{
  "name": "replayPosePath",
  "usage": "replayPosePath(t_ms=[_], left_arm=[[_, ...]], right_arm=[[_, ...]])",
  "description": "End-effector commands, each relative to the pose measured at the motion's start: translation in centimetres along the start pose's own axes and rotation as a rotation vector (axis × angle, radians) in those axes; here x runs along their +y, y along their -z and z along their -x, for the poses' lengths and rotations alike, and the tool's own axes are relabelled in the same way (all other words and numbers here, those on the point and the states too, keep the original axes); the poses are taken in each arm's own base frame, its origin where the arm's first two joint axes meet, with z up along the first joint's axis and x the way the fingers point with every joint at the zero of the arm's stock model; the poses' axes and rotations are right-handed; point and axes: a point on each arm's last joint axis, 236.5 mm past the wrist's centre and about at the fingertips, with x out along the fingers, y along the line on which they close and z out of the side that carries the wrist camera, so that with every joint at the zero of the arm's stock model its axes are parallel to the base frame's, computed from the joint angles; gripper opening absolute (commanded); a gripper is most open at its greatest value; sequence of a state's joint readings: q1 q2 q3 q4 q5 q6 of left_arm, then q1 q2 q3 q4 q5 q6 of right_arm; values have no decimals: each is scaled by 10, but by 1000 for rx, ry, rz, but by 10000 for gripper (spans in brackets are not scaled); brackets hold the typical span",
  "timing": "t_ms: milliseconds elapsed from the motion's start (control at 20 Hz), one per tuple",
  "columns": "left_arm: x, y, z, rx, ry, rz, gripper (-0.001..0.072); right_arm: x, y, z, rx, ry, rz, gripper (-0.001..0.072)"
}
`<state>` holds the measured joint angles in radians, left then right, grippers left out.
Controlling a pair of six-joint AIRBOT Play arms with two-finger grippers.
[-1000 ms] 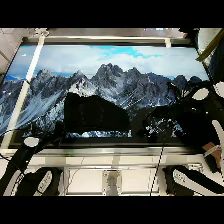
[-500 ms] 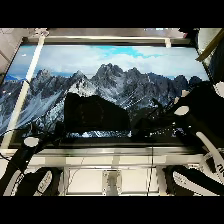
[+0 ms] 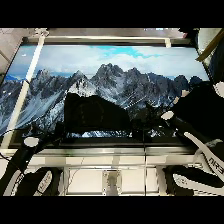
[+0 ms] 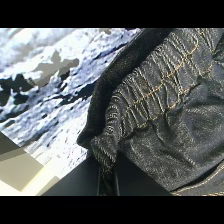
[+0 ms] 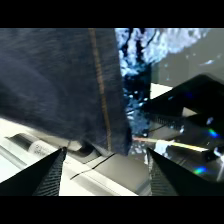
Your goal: Fold the clothes and pants, and hang the long-sleeved shirts on hangers.
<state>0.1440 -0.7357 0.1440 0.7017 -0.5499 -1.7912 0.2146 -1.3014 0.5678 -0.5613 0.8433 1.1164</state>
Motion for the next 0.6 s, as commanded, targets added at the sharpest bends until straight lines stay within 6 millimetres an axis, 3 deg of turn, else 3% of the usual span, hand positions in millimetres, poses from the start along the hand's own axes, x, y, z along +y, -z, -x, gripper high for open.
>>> replayPosePath(t_ms=[0, 100, 250, 300, 350, 400, 450, 550], left_arm=[[0, 0, 0, 0, 0, 0, 48], [0, 0, 0, -1, 0, -19, 47], [0, -1, 0, -1, 1, -57, 47], [-1, -2, 0, -7, 2, -68, 47], [-4, -4, 1, -13, 8, -110, 46], [-11, -7, 4, -24, 23, -168, 46], [-23, -11, 8, -39, 46, -222, 46], [-66, -25, 28, -99, 130, -347, 45]], right_arm=[[1, -1, -13, 26, -37, -28, 550], [10, -9, -14, 4, -75, -25, 547], [21, -21, -11, -27, -103, -9, 374], [24, -26, -9, -37, -106, 1, 245], [29, -33, -7, -49, -112, 13, 63], [34, -39, -4, -61, -118, 28, 10], [42, -46, 0, -72, -132, 59, 10], [73, -57, 16, -75, -190, 138, 10]])
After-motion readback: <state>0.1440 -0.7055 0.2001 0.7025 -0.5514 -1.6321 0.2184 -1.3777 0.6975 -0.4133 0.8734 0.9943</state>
